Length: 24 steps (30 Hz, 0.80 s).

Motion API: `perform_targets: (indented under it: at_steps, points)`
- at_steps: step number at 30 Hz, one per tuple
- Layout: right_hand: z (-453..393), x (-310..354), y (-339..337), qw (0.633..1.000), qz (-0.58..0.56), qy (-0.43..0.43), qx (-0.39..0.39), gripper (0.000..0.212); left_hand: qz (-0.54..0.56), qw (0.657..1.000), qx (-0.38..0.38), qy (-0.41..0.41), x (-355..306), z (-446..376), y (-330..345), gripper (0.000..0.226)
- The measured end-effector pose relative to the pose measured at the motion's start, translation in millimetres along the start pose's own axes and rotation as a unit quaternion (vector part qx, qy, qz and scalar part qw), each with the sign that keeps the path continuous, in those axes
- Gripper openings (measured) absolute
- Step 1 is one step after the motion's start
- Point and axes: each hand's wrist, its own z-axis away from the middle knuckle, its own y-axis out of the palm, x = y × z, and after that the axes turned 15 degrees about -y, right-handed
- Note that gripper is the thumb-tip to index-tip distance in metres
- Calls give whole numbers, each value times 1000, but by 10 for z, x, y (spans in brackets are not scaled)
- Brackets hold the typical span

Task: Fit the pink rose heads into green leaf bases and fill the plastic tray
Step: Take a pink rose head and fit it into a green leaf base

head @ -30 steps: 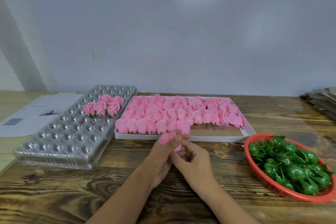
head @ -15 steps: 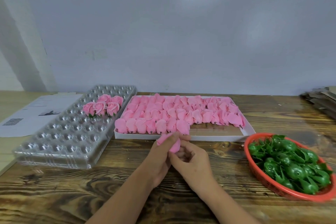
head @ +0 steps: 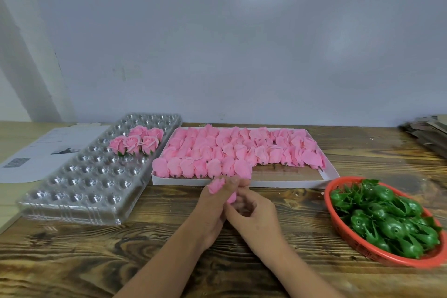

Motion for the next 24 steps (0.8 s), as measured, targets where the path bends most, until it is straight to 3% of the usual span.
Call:
perform_targets:
  at_steps: [2,6,9,13,17,20,22,24]
  points:
    - [6,4,-14,999,31,7,9,18,3,1000,-10,-3,-4,-10,-11,35]
    - [7,120,-101,988,117,-9,96,27,25,999,-25,-17,-13,-52,-50,40]
    - [-17,308,-330,970,224,-30,90,13,48,999,-7,-4,-15,-87,-85,33]
    - [-151,631,-916,918,391,-20,68,11,85,996,17,-15,-11,-93,-109,25]
    - [-396,819,-1567,842,518,101,112,17,112,993,29,-38,-18,-84,-120,23]
    - [-492,784,-1789,804,543,169,175,9,147,987,41,-49,-25,-79,-121,18]
    - [-497,735,-1805,777,562,188,213,4,167,984,44,-50,-28,-84,-125,30]
    - [-474,664,-1798,751,585,192,238,15,178,982,42,-53,-32,-87,-122,42]
